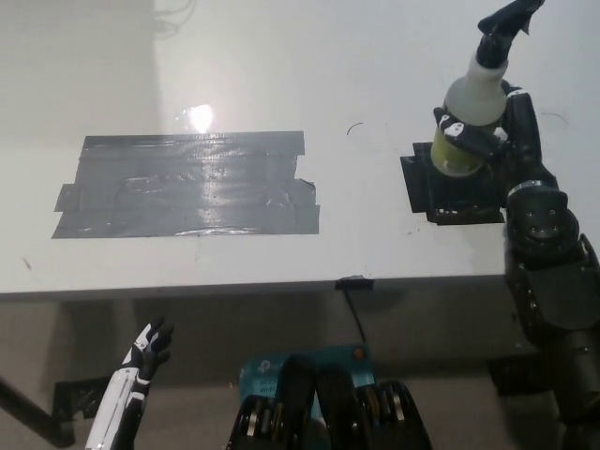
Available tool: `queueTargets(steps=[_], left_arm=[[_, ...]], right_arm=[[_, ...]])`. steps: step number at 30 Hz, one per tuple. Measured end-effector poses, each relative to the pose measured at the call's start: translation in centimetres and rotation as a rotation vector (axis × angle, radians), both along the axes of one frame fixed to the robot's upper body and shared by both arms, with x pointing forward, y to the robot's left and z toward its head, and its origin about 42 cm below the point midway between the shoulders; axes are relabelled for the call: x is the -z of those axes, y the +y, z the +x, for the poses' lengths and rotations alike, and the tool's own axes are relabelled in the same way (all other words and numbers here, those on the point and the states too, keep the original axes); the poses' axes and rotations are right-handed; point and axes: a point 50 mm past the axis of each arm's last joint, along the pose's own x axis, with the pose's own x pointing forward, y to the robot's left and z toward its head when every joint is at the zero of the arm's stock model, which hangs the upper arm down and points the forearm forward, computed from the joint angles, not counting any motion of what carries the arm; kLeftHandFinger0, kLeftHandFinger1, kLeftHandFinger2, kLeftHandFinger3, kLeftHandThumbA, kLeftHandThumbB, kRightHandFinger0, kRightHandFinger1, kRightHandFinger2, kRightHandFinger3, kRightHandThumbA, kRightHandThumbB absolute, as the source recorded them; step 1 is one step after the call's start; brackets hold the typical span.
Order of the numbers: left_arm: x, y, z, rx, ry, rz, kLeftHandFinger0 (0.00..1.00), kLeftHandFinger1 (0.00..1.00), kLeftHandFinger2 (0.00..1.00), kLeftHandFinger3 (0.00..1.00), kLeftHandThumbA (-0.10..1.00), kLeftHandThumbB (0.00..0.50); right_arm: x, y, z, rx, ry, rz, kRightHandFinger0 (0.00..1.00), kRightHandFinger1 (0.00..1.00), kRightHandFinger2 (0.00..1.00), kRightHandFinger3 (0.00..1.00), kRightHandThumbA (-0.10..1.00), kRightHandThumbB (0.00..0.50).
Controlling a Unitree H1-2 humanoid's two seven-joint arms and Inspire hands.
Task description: A person hands a spray bottle to the robot which it grabs with its right hand and places on the black spot infront of it on the table
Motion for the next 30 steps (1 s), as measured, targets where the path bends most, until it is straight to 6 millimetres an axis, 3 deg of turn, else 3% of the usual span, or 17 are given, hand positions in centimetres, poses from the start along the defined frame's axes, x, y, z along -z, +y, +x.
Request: queueTargets(steps=[1,2,3,6,8,20,24,27,30], left_arm=[[0.0,0.0,0.0,0.0,0.0,0.001,1.0,1.0,1.0,1.0,1.0,0.005],[0.0,0.0,0.0,0.0,0.0,0.002,1.0,1.0,1.0,1.0,1.0,0.011],[0.0,0.0,0.0,0.0,0.0,0.002,1.0,1.0,1.0,1.0,1.0,0.018],[0.0,0.0,0.0,0.0,0.0,0.002,1.0,1.0,1.0,1.0,1.0,0.004],[0.0,0.0,0.0,0.0,0.002,0.001,1.0,1.0,1.0,1.0,1.0,0.014],[0.0,0.0,0.0,-0.001,0.003,0.002,1.0,1.0,1.0,1.0,1.0,0.01],[0.4,0.1,-0.5,-0.004,0.015,0.003,1.0,1.0,1.0,1.0,1.0,0.0],[0.5,0.1,-0.7,-0.005,0.021,0.002,1.0,1.0,1.0,1.0,1.0,0.028],[0.6,0.1,-0.8,-0.007,0.025,0.0,1.0,1.0,1.0,1.0,1.0,0.024]], right_arm=[[0.0,-0.1,0.0,-0.005,0.004,0.0,0.31,0.57,0.85,0.54,0.53,0.357],[0.1,-0.2,0.0,-0.015,0.01,0.002,0.75,1.0,1.0,0.9,0.61,0.369],[0.1,-0.3,0.0,-0.023,0.016,0.004,1.0,1.0,1.0,1.0,0.68,0.392],[0.5,-0.6,-0.1,-0.073,0.059,0.015,1.0,1.0,1.0,1.0,0.68,0.451],[0.8,-0.7,-0.3,-0.111,0.086,0.025,1.0,1.0,1.0,1.0,0.76,0.499],[0.7,-2.7,-0.4,-0.291,0.188,0.039,1.0,1.0,1.0,1.0,0.8,0.5],[1.5,-3.2,-1.2,-0.33,0.223,0.059,1.0,1.0,1.0,1.0,0.8,0.5],[2.5,-3.5,-1.6,-0.34,0.251,0.077,1.0,1.0,1.0,1.0,0.8,0.5],[3.2,-4.0,-1.9,-0.345,0.27,0.098,1.0,1.0,1.0,1.0,0.81,0.5]])
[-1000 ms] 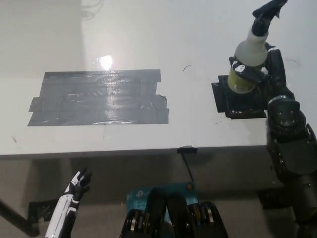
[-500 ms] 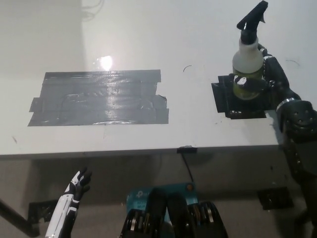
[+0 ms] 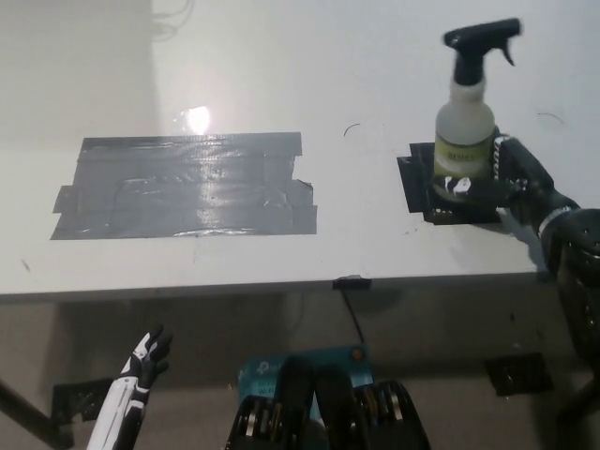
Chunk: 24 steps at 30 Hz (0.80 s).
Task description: A person hands a spray bottle to the robot which it grabs with its right hand and places on the black spot infront of it on the table
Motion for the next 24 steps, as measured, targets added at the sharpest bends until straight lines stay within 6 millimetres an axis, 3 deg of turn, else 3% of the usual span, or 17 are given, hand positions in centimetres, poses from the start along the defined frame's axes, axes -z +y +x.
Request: queueTargets(steps=[11,14,15,16,19,22,24], left_arm=[[-0.2,0.6,0.2,-0.021,-0.01,0.002,1.0,1.0,1.0,1.0,1.0,0.012],[-0.2,0.6,0.2,-0.021,-0.011,0.002,1.0,1.0,1.0,1.0,1.0,0.026],[-0.2,0.6,0.1,-0.023,-0.01,0.002,1.0,1.0,1.0,1.0,1.0,0.032],[-0.1,0.7,0.0,-0.024,-0.008,0.001,1.0,1.0,1.0,1.0,1.0,0.04],[0.0,0.7,-0.1,-0.026,-0.004,0.001,1.0,1.0,1.0,1.0,1.0,0.039],[0.0,0.7,-0.1,-0.026,-0.003,0.0,1.0,1.0,1.0,1.0,1.0,0.033],[0.0,0.7,-0.1,-0.026,-0.003,0.0,1.0,1.0,1.0,1.0,1.0,0.034]], right_arm=[[0.2,-1.5,-0.1,-0.021,0.021,0.029,1.0,1.0,1.0,1.0,0.83,0.5],[0.3,-2.3,-0.7,-0.018,0.015,0.037,1.0,1.0,1.0,1.0,0.82,0.449],[0.4,-3.0,-1.5,-0.019,0.003,0.041,1.0,1.0,1.0,1.0,0.82,0.451],[0.4,-3.1,-1.7,-0.02,0.002,0.042,1.0,1.0,1.0,1.0,0.82,0.492],[0.9,-4.0,-3.1,-0.021,-0.005,0.041,1.0,1.0,1.0,1.0,0.82,0.5],[1.0,-5.5,-5.3,-0.012,-0.032,0.044,1.0,1.0,1.0,1.0,0.84,0.416],[0.7,-6.0,-6.9,-0.013,-0.06,0.038,1.0,1.0,1.0,1.0,0.84,0.419]])
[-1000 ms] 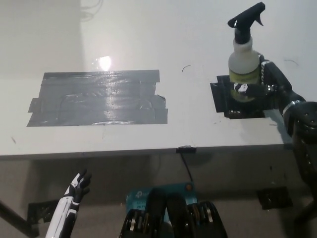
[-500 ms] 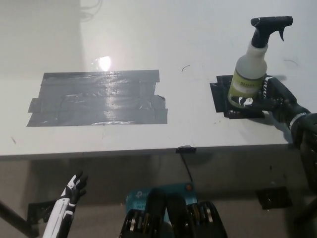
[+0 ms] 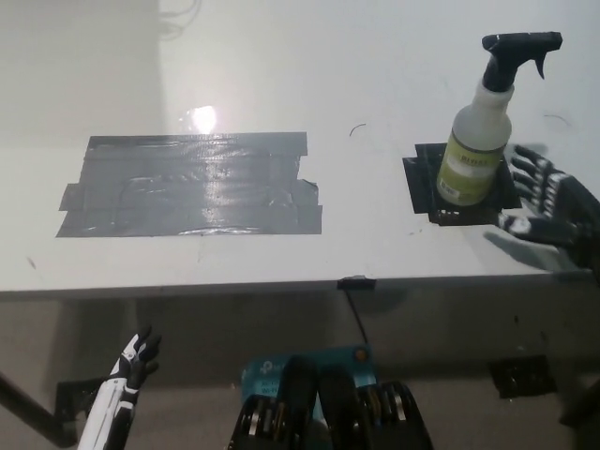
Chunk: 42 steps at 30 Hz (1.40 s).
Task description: A person hands a spray bottle to the robot which it grabs with its right hand and places on the black spot infront of it on the table
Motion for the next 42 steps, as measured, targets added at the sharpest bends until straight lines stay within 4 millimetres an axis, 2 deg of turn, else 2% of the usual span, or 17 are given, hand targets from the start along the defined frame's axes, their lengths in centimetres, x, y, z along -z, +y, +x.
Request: queueTargets(steps=[2,4,9,10,12,13,15,16,21,23,25,29,31,33,36,40,42], left_arm=[[0.0,0.0,0.1,0.001,-0.001,-0.001,1.0,1.0,1.0,1.0,1.0,0.038],[-0.1,-0.1,0.2,0.001,-0.004,-0.001,1.0,1.0,1.0,1.0,1.0,0.033],[-0.1,-0.1,0.2,0.002,-0.002,-0.001,1.0,1.0,1.0,1.0,1.0,0.051],[0.0,-0.1,0.2,0.002,-0.001,-0.001,1.0,1.0,1.0,1.0,1.0,0.042],[0.0,-0.1,0.2,0.003,0.002,-0.001,1.0,1.0,1.0,1.0,1.0,0.037],[0.1,-0.1,0.3,0.003,0.003,-0.001,1.0,1.0,1.0,1.0,1.0,0.034],[0.1,-0.2,0.3,0.005,0.006,-0.003,1.0,1.0,1.0,1.0,1.0,0.043],[0.2,-0.2,0.3,0.006,0.007,-0.003,1.0,1.0,1.0,1.0,1.0,0.039],[0.3,-0.7,0.2,0.017,0.011,-0.006,1.0,1.0,1.0,1.0,1.0,0.048],[0.4,-1.0,0.1,0.026,0.013,-0.007,1.0,1.0,1.0,1.0,1.0,0.074],[0.5,-1.4,0.0,0.038,0.017,-0.011,1.0,1.0,1.0,1.0,1.0,0.075],[0.6,-1.7,0.0,0.046,0.02,-0.013,1.0,1.0,1.0,1.0,1.0,0.061],[0.7,-1.7,-0.1,0.047,0.023,-0.013,1.0,1.0,1.0,1.0,1.0,0.081],[0.8,-1.7,-0.4,0.047,0.031,-0.014,1.0,1.0,1.0,1.0,1.0,0.097],[0.9,-1.7,-0.6,0.049,0.035,-0.015,1.0,1.0,1.0,1.0,1.0,0.091],[1.0,-1.9,-0.6,0.057,0.036,-0.016,1.0,1.0,1.0,1.0,1.0,0.096],[1.0,-1.9,-0.6,0.061,0.037,-0.017,1.0,1.0,1.0,1.0,1.0,0.098]], right_arm=[[-0.2,-0.3,-1.2,0.001,-0.017,-0.005,1.0,1.0,1.0,1.0,0.86,0.481],[-0.3,-0.4,-3.1,-0.001,-0.043,-0.01,1.0,1.0,1.0,1.0,0.87,0.482],[-0.8,-0.6,-6.7,-0.001,-0.097,-0.014,1.0,1.0,1.0,1.0,0.86,0.434],[-0.9,-0.6,-7.7,0.001,-0.111,-0.015,1.0,1.0,1.0,1.0,0.87,0.475],[-1.4,-0.5,-9.6,0.001,-0.14,-0.013,1.0,1.0,1.0,1.0,0.93,0.499],[-1.6,-0.5,-10.1,0.002,-0.149,-0.013,1.0,1.0,1.0,1.0,0.99,0.491],[-2.0,-0.3,-11.9,-0.001,-0.176,-0.018,1.0,1.0,1.0,1.0,1.0,0.5],[-2.1,-0.1,-12.6,-0.003,-0.183,-0.019,1.0,1.0,1.0,1.0,1.0,0.475],[-1.4,2.9,-18.4,-0.04,-0.203,0.022,1.0,1.0,1.0,1.0,1.0,0.459],[-0.9,4.6,-20.3,-0.058,-0.207,0.057,1.0,1.0,1.0,1.0,1.0,0.418],[0.8,6.7,-22.1,-0.058,-0.169,0.118,1.0,1.0,1.0,1.0,1.0,0.425],[4.3,7.7,-21.9,-0.014,-0.098,0.146,1.0,1.0,1.0,1.0,1.0,0.439],[6.3,7.4,-21.6,0.01,-0.048,0.124,1.0,1.0,1.0,1.0,1.0,0.414],[8.1,6.9,-21.4,0.036,-0.009,0.09,1.0,1.0,1.0,1.0,1.0,0.444],[9.0,6.7,-21.3,0.048,-0.005,0.057,1.0,1.0,1.0,1.0,1.0,0.464],[9.3,7.0,-21.1,0.035,-0.037,0.013,1.0,1.0,1.0,1.0,1.0,0.44],[9.3,7.2,-21.2,0.023,-0.049,-0.002,1.0,1.0,1.0,1.0,1.0,0.45]])
